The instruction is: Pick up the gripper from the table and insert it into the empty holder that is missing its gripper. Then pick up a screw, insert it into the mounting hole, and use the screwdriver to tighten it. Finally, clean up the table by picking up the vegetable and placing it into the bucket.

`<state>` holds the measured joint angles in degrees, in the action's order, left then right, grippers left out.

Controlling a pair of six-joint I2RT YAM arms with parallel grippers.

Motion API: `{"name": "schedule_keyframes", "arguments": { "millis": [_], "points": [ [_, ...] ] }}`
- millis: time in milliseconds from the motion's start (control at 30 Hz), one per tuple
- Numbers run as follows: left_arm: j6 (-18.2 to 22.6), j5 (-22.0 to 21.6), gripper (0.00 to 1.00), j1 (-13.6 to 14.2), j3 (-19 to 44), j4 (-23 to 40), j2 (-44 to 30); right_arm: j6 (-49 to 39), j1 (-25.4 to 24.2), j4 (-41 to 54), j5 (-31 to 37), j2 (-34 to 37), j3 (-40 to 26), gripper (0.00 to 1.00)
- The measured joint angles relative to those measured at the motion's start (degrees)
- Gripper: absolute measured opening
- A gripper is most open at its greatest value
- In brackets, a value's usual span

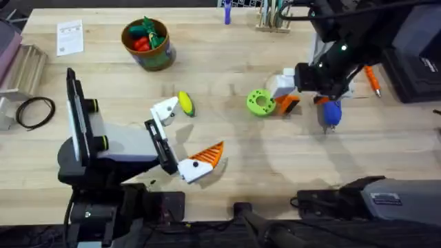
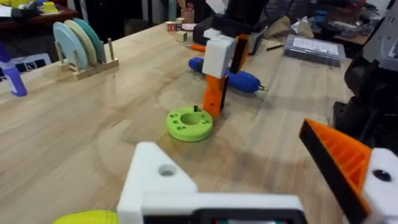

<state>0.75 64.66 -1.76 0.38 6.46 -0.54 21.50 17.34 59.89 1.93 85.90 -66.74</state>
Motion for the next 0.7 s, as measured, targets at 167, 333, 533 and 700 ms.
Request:
{"name": "schedule_keyframes", "arguments": {
  "millis": [167, 333, 533, 700],
  "points": [
    [0.0, 0.0, 0.986, 0.0, 0.0, 0.0, 0.0, 1.5, 0.0, -1.4, 0.2, 0.1, 0.0, 0.991],
    [0.0, 0.0, 0.985, 0.0, 0.0, 0.0, 0.0, 2.5, 0.0, -1.1, 0.1, 2.1, 0.0, 0.99],
    [0.0, 0.0, 0.986, 0.0, 0.0, 0.0, 0.0, 2.7, 0.0, -1.2, -0.1, 3.5, 0.1, 0.981],
    [0.0, 0.0, 0.986, 0.0, 0.0, 0.0, 0.0, 2.8, 0.0, -1.2, -0.1, 3.5, 0.1, 0.89]
  ]
}}
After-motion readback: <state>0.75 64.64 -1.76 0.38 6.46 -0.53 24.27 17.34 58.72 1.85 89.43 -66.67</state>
